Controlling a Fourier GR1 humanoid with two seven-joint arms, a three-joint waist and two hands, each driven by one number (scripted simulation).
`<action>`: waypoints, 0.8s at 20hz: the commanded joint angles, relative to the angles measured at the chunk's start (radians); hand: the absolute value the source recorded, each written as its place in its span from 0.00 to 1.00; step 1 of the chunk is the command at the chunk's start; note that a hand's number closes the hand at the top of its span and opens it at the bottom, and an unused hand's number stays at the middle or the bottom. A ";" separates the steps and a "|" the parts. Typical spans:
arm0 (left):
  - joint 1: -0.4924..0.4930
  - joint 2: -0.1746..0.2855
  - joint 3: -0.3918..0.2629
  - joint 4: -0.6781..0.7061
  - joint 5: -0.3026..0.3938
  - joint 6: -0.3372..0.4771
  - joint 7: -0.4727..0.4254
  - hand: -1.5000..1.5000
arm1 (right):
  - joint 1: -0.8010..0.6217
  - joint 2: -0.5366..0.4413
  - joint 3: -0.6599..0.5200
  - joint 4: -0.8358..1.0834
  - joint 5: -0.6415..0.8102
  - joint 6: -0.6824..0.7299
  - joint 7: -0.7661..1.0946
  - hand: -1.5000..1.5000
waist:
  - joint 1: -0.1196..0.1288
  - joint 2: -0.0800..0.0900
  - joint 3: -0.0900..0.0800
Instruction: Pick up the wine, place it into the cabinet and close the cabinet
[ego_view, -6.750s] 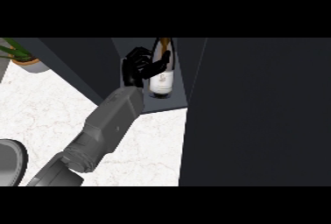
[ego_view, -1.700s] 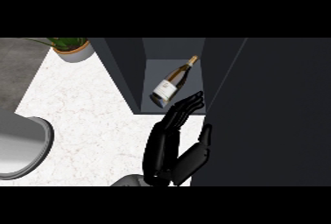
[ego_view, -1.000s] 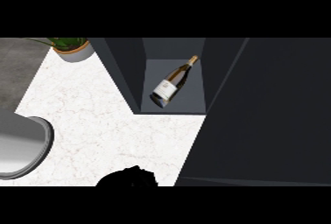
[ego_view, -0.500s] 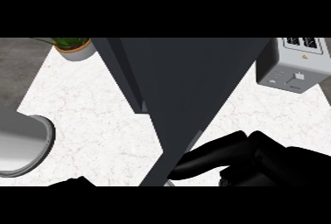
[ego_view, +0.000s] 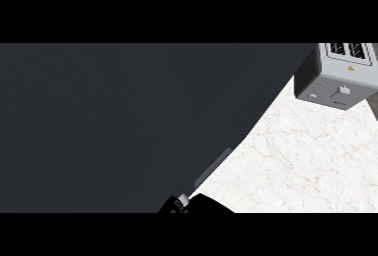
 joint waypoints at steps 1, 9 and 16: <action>0.057 0.057 0.142 0.053 0.094 -0.149 -0.025 1.00 | -0.115 0.011 0.037 0.175 0.015 -0.066 -0.073 1.00 | 0.001 0.005 0.000; 0.139 0.115 0.259 0.113 0.163 -0.365 -0.018 1.00 | -0.376 0.011 0.032 0.552 0.043 -0.236 -0.208 1.00 | 0.030 0.004 -0.001; 0.082 0.108 0.321 0.195 0.218 -0.421 0.017 1.00 | -0.472 0.011 -0.035 0.912 -0.096 -0.241 -0.434 1.00 | 0.016 0.017 0.000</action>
